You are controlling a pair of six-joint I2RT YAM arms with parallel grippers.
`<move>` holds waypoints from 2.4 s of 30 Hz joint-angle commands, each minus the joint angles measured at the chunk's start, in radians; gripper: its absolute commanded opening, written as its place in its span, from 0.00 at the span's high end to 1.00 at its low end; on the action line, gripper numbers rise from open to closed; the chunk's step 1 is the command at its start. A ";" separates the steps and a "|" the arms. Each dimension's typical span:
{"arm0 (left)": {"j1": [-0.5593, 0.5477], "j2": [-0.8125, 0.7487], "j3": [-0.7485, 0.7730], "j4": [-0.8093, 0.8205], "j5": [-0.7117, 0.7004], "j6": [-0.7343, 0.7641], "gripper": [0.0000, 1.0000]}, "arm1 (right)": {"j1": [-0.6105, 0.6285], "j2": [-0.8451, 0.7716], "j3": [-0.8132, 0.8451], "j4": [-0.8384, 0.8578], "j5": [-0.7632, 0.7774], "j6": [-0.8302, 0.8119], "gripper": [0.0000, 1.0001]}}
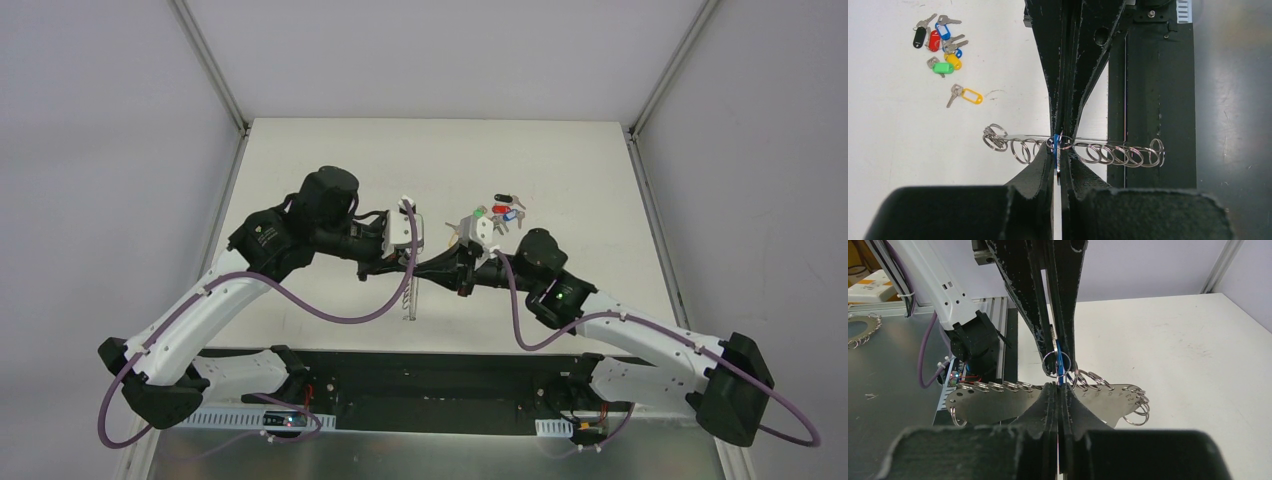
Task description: Remove the keys from the keyring
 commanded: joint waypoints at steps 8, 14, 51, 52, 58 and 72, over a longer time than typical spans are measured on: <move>0.008 -0.034 -0.001 0.025 0.002 0.055 1.00 | 0.002 -0.080 0.010 -0.048 0.027 -0.012 1.00; 0.007 -0.021 0.008 0.025 0.011 0.048 1.00 | 0.002 -0.112 0.028 -0.111 0.021 -0.024 1.00; 0.010 -0.003 -0.008 0.110 0.011 0.162 1.00 | -0.002 -0.024 0.133 -0.171 -0.148 -0.047 1.00; 0.011 -0.011 -0.015 0.122 0.002 0.170 1.00 | -0.004 -0.019 0.137 -0.171 -0.154 -0.044 1.00; 0.010 -0.038 -0.060 0.187 0.059 0.159 1.00 | -0.004 0.009 0.152 -0.170 -0.157 -0.050 1.00; 0.079 -0.102 -0.208 0.440 0.165 -0.151 1.00 | -0.005 -0.038 0.026 0.087 -0.089 -0.033 1.00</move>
